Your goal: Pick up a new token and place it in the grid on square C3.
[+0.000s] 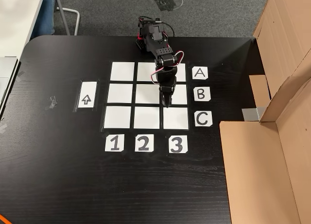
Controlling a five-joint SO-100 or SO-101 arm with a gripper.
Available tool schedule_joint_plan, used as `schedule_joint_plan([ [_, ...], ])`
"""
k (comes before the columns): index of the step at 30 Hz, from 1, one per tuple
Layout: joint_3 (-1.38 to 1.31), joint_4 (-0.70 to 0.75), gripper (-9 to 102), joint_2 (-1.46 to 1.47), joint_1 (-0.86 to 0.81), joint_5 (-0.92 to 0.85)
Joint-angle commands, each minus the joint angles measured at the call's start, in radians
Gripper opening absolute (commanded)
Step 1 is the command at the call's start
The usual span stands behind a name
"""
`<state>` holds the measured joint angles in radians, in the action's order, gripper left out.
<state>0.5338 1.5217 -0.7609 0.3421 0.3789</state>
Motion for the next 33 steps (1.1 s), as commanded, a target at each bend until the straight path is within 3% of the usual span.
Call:
schedule_joint_plan([
  [1,-0.107,-0.011,0,0.041,0.015,0.008],
  [33,-0.273,-0.138,0,0.227,0.06,0.008],
])
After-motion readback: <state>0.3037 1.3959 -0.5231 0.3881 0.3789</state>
